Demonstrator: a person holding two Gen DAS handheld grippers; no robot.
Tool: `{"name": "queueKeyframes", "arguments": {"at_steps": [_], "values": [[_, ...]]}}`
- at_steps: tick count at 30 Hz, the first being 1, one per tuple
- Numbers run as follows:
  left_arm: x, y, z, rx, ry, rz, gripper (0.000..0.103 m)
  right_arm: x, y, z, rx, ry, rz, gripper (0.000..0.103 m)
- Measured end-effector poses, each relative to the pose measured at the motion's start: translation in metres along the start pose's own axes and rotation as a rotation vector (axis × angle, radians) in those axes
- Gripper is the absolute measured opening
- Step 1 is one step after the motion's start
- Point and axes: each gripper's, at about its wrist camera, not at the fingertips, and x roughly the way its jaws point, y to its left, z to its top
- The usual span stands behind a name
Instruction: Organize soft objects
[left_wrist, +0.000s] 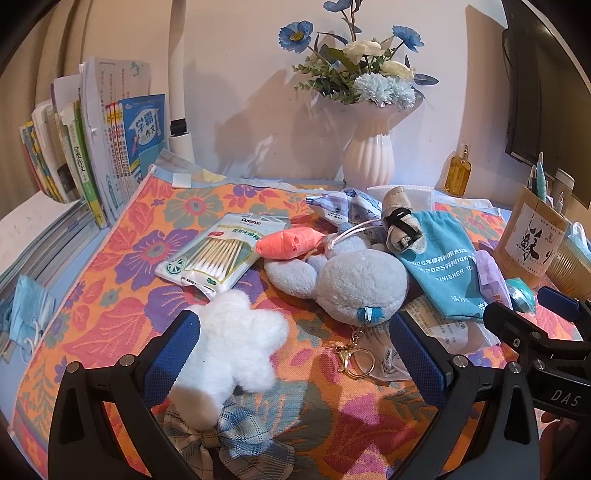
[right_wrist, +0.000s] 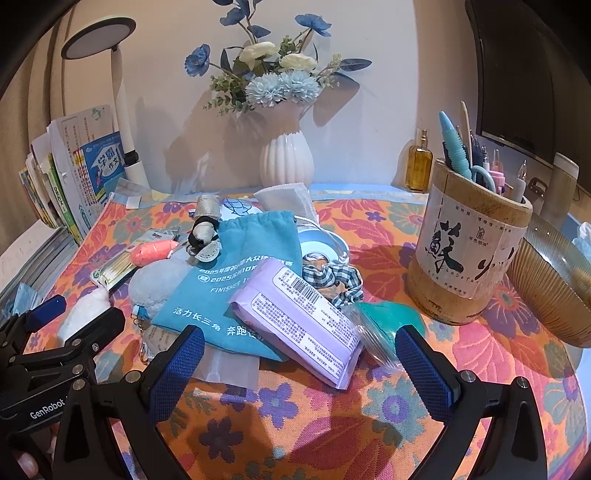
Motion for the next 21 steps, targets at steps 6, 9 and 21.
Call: {"name": "queueKeyframes", "arguments": {"at_steps": [6, 9, 21], "values": [[0.001, 0.000, 0.000, -0.003, 0.000, -0.002, 0.102, 0.001, -0.001, 0.000, 0.009, 0.004, 0.013, 0.103], [0.001, 0.000, 0.000, -0.002, 0.000, -0.002, 0.102, 0.000, 0.000, -0.001, 0.008, -0.009, 0.009, 0.103], [-0.011, 0.021, 0.004, -0.081, 0.034, -0.107, 0.102, -0.006, -0.012, 0.002, 0.035, 0.033, 0.069, 0.103]]}}
